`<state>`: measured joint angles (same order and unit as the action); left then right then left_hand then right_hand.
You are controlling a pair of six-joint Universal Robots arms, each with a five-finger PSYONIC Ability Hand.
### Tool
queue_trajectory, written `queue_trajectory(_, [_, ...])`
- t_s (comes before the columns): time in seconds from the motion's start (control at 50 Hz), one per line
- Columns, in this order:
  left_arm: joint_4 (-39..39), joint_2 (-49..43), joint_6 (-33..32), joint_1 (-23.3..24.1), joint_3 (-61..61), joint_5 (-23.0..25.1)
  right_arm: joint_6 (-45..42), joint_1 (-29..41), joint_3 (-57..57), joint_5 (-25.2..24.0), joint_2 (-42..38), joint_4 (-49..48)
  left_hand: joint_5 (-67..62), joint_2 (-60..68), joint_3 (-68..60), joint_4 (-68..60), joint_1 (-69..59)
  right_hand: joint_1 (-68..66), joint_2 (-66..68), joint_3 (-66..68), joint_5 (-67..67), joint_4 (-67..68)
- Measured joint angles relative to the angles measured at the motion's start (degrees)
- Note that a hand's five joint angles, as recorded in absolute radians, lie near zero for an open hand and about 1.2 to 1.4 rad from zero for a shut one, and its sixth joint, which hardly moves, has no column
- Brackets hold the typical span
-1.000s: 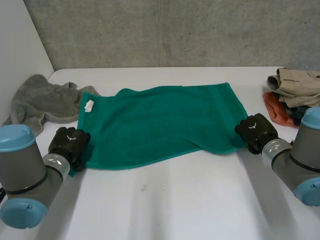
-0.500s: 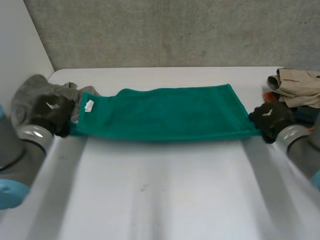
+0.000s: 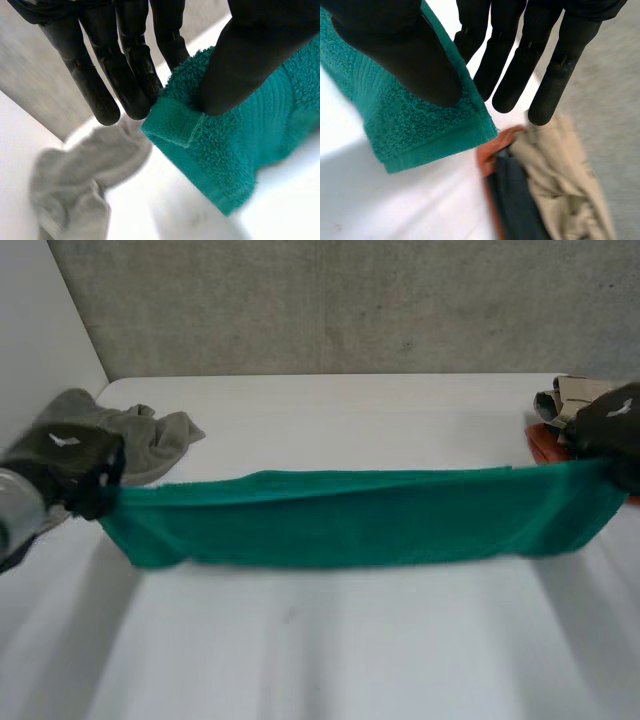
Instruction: Fold the laundry.
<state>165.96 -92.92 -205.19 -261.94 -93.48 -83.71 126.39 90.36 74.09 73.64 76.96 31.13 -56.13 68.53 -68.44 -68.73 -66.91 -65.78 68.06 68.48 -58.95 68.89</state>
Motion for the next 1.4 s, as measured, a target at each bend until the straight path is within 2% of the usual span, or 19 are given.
queue_trajectory(0.06, [1.2, -6.0, -1.4, 1.0, 2.6, -1.8, -0.4, 1.5, -1.4, 1.9, -4.3, -0.4, 0.0, 0.0, 0.0, 0.0, 0.0, 0.0, 0.0, 0.0, 0.0, 0.0])
queue_trajectory(0.08, [2.6, -10.9, -2.4, 1.9, 5.6, -3.3, -0.3, 2.9, -3.2, 3.7, -8.1, -1.0, 0.0, 0.0, 0.0, 0.0, 0.0, 0.0, 0.0, 0.0, 0.0, 0.0])
queue_trajectory(0.16, [6.9, -20.4, -3.7, 3.6, 14.2, -5.8, 1.4, 5.8, -9.3, 7.5, -15.8, -3.6, 0.0, 0.0, 0.0, 0.0, 0.0, 0.0, 0.0, 0.0, 0.0, 0.0])
queue_trajectory(0.28, [16.7, -28.8, -3.3, 5.1, 28.7, -6.2, 6.7, 8.2, -21.4, 12.1, -23.0, -11.2, 0.0, 0.1, 0.0, 0.0, 0.0, 0.0, 0.0, 0.0, 0.0, 0.0])
queue_trajectory(0.32, [23.4, -30.6, -2.1, 5.4, 34.7, -6.0, 11.9, 9.1, -29.1, 14.5, -25.3, -20.2, 0.0, 0.1, 0.0, 0.0, 0.0, 0.0, 0.0, 0.0, 0.0, 0.0])
queue_trajectory(0.36, [27.3, -31.2, -1.1, 5.5, 37.3, -5.9, 14.2, 9.3, -31.7, 15.2, -25.7, -24.9, 0.0, 0.1, 0.0, 0.0, 0.0, 0.0, 0.0, 0.0, 0.0, 0.0])
queue_trajectory(0.38, [31.9, -31.4, 0.6, 5.5, 39.3, -5.9, 16.9, 9.5, -33.1, 15.7, -25.5, -31.0, 0.0, 0.1, 0.0, 0.0, 0.0, 0.0, 0.0, 0.0, 0.0, 0.0])
queue_trajectory(0.5, [46.7, -30.1, 9.1, 5.3, 42.6, -6.6, 25.1, 9.4, -31.0, 15.4, -21.9, -56.1, 0.0, 0.1, -0.1, 0.0, 0.0, 0.0, 0.0, 0.0, 0.0, 0.0])
queue_trajectory(0.56, [48.7, -29.6, 11.6, 5.2, 42.6, -7.1, 26.6, 9.5, -28.6, 14.6, -20.7, -62.6, 0.0, 0.1, -0.1, 0.0, 0.0, 0.0, 0.0, 0.0, -0.1, 0.0])
queue_trajectory(0.66, [46.9, -29.6, 12.6, 5.0, 40.7, -7.0, 26.6, 9.7, -26.8, 13.3, -21.1, -61.1, 0.0, 0.1, 0.0, 0.0, 0.0, 0.0, 0.0, 0.0, -0.2, 0.0])
queue_trajectory(0.86, [42.8, -30.7, 11.4, 5.2, 29.8, -5.3, 24.9, 9.8, -21.9, 11.8, -25.1, -49.7, 0.0, 0.1, -0.1, -0.1, 0.0, 0.0, 0.0, 0.0, -0.2, 0.0])
queue_trajectory(1.1, [34.4, -29.2, 3.7, 7.3, 8.9, -2.6, 17.9, 9.6, -7.9, 10.1, -28.0, -39.0, 0.0, 0.3, -0.2, -0.2, 0.0, 0.0, 0.0, 0.0, -0.2, 0.0])
queue_trajectory(1.24, [18.5, -20.3, -3.4, 6.4, -3.3, -2.8, 12.2, 7.1, 0.2, 10.1, -22.4, -24.6, 0.0, 0.4, -0.2, -0.2, 0.0, 0.0, 0.0, 0.0, -0.2, 0.0])
queue_trajectory(1.32, [6.4, -11.8, -8.7, 4.4, -10.1, -2.2, 2.2, 3.5, 9.6, 10.0, -13.2, -11.6, 0.0, 0.4, -0.2, -0.2, 0.0, 0.0, 0.0, 0.0, -0.2, 0.0])
queue_trajectory(1.4, [-4.1, -4.8, -14.5, 2.1, -14.1, 0.1, -10.0, 0.0, 18.1, 8.8, -5.2, -5.4, 0.0, 0.4, -0.2, -0.2, 0.0, 0.0, 0.0, 0.0, -0.2, 0.0])
